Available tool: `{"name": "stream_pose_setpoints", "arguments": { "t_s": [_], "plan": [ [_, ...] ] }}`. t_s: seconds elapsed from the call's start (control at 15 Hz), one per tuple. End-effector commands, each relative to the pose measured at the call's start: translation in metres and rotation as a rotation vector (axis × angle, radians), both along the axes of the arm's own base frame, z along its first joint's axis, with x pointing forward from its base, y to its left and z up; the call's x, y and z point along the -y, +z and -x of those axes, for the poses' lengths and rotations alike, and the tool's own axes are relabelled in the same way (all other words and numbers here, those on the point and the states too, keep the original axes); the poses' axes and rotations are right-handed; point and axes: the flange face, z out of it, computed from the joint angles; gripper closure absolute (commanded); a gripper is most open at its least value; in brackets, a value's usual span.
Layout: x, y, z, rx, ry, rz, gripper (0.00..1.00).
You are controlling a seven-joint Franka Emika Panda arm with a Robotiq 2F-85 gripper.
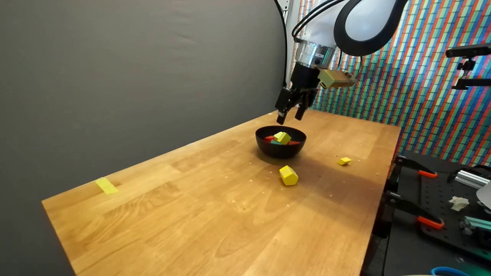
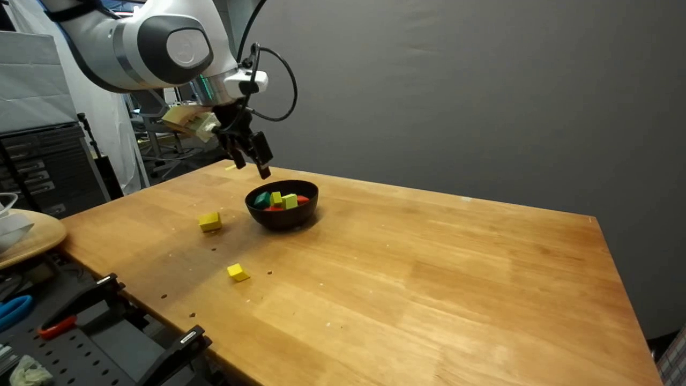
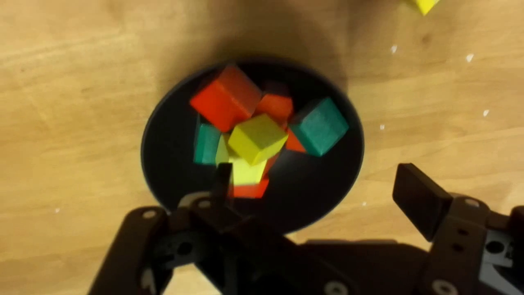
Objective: Put all the toy blocks into the bowl.
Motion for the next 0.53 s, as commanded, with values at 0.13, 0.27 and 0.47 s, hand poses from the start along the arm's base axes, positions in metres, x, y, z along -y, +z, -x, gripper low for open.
{"name": "stream_pose_setpoints", "arguments": {
  "t_s": [0.13,0.27,0.47],
  "plan": [
    [-0.028,-0.017,0.031,-0.257,-0.052,-0.100,0.00],
    [-0.034,-0.028,0.032,-0.298,-0.065,-0.125,0.00],
    [-0.036,-0.032,0.037,-0.300,-0.076,-0.113,0.00]
  ]
}}
